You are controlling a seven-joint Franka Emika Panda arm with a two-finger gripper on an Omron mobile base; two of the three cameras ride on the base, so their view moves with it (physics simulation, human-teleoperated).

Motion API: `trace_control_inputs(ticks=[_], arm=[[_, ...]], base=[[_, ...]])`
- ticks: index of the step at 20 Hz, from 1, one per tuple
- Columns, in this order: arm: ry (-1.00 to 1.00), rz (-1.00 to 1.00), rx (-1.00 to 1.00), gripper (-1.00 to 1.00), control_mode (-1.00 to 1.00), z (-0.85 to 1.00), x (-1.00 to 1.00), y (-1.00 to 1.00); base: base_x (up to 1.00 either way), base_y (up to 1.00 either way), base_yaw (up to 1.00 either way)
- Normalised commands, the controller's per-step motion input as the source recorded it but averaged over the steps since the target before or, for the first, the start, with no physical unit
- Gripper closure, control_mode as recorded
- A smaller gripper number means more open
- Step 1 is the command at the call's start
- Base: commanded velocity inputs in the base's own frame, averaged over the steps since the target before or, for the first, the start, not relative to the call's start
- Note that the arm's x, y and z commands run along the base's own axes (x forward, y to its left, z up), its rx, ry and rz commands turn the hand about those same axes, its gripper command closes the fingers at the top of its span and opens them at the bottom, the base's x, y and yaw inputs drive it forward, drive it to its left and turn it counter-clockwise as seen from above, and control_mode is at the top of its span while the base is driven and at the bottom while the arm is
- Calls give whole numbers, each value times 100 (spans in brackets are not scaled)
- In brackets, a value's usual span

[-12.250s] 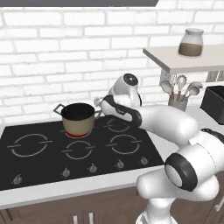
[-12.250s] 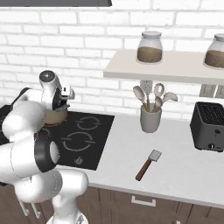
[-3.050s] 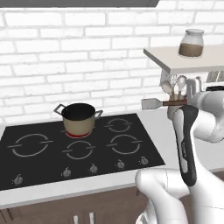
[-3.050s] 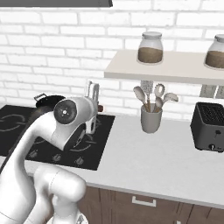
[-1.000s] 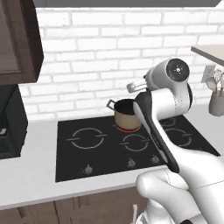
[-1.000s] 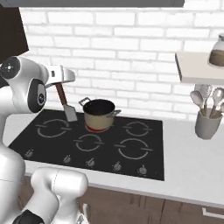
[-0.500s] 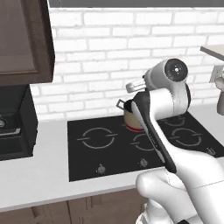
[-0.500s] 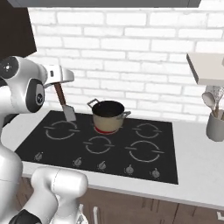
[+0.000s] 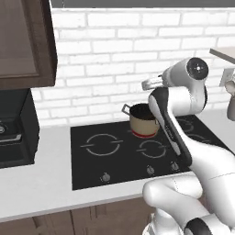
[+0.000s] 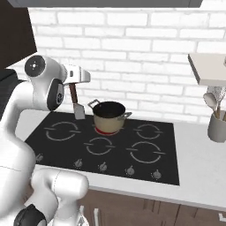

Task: Put the sweet potato and potato in the pot. Retrieve the spatula and lightly stir the vegetables in the pot.

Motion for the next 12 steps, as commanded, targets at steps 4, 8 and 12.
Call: trace_control_inputs(ticks=[4,8,12], arm=[[-3,0,19,100,-100,-1,87,-91],[-8,0,8,100,-100,-9,91,-52],[-2,0,0,100,-100,-32,100,-14]], base=[[0,0,0],[0,0,0],[0,0,0]])
